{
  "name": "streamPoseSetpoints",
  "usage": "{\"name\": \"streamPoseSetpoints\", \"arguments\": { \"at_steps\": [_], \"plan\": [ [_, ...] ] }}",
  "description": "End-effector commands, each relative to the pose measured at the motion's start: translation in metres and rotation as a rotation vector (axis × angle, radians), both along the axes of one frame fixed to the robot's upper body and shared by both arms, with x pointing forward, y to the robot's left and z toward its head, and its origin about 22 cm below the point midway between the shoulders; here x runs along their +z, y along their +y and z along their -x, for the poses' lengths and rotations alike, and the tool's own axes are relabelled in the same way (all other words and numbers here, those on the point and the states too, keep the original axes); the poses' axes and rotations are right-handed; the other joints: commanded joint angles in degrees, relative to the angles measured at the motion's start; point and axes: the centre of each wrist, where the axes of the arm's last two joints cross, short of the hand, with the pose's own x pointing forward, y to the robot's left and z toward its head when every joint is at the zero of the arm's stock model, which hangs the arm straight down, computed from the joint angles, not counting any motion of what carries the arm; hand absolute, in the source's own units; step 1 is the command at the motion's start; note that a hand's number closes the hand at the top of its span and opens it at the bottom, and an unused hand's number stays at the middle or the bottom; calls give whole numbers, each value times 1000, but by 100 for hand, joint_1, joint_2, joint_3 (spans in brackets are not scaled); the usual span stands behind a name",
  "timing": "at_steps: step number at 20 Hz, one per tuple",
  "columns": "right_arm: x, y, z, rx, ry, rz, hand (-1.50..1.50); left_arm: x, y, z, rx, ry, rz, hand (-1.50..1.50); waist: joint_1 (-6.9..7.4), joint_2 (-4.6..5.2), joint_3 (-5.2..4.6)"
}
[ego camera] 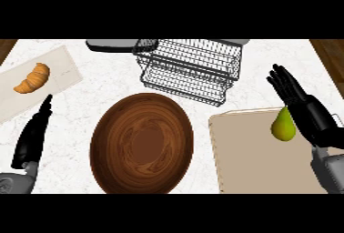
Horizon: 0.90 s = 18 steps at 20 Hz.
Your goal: Pick the pear from the tray and place it in the tiered basket
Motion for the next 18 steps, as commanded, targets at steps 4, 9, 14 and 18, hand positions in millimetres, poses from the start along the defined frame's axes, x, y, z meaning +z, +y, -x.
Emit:
{"name": "streamPoseSetpoints", "arguments": {
  "at_steps": [4,9,14,18],
  "plan": [
    [-8,-27,-21,-527,103,-167,-150,6,-65,-15,-258,-137,218,0,-11,-24,132],
    [-40,-26,-30,-943,222,-254,-150,-5,-103,-5,-460,-171,421,0,159,40,133],
    [-18,2,-65,-1031,-46,-125,-150,-21,-99,1,-481,-173,433,0,176,-56,150],
    [15,-2,-67,-1052,11,112,-150,-16,-100,-6,-471,-175,442,0,55,-119,131]
  ]
}}
